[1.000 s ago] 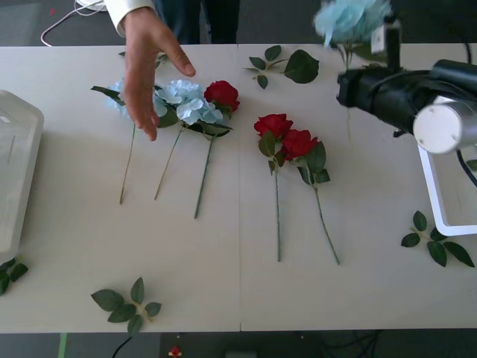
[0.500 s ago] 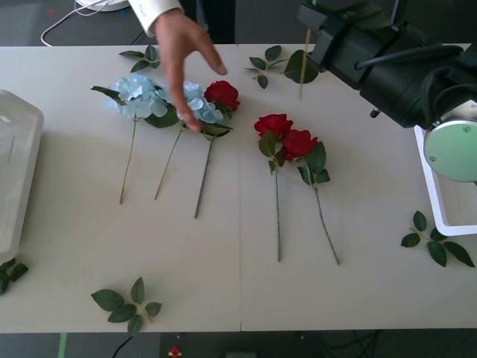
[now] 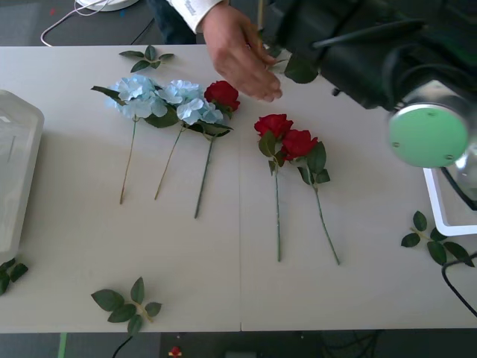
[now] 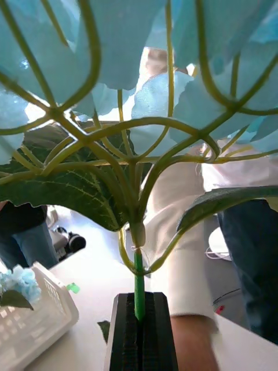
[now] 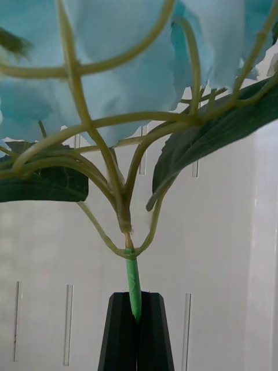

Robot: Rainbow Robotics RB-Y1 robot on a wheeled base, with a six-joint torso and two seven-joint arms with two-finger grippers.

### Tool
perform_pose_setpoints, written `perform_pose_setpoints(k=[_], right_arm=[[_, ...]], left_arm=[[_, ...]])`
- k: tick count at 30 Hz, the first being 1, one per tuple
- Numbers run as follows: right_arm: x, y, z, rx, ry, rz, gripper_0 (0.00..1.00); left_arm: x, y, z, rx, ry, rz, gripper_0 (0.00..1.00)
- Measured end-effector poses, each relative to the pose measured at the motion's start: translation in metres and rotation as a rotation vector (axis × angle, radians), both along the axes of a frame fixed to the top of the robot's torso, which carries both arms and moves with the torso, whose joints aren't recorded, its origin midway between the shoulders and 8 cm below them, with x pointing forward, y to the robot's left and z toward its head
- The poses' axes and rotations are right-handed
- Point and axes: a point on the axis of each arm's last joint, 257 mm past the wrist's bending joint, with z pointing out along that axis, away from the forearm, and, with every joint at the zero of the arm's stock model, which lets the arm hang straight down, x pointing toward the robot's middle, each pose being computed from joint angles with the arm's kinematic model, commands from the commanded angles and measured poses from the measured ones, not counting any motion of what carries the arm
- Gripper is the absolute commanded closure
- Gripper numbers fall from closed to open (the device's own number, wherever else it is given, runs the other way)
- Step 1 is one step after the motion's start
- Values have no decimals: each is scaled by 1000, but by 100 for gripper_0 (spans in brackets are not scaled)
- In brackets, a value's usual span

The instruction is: Place the red flowers into the right box and the blue flowers into the left box. If a person shows an open palm, hand one flower to the person first, then continue sorting.

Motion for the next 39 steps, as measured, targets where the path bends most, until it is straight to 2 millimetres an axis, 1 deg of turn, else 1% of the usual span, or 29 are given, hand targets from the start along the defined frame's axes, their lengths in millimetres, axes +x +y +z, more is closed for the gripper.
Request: perform_pose_setpoints(k=[5,9,10,11,12,31,33,36,37,39], right_arm=[[11,19,-12,-24,7,5,100],[17,25,-18,-35,-3,-3,100],[18,26,-19,-34,0,-2,97],[19,27,-20,-34,3,-2,78],[19,27,-21,-33,4,-3,0],[21,24,-24,-31,26,1,0],[22,22,-32,-60,48,0,0],[19,16,-59,-145,144,8,0],[16,12,-68,-167,187,9,0],[10,-4,-84,-204,279,-1,0]], left_arm=[[0,0,0,0,0,0,100],[0,0,0,0,0,0,100],[0,0,0,0,0,0,100],[0,0,0,0,0,0,100],[0,0,0,0,0,0,100],[0,0,0,0,0,0,100],[0,0,0,0,0,0,100],[0,0,0,0,0,0,100],[0,0,0,0,0,0,100],[0,0,0,0,0,0,100]])
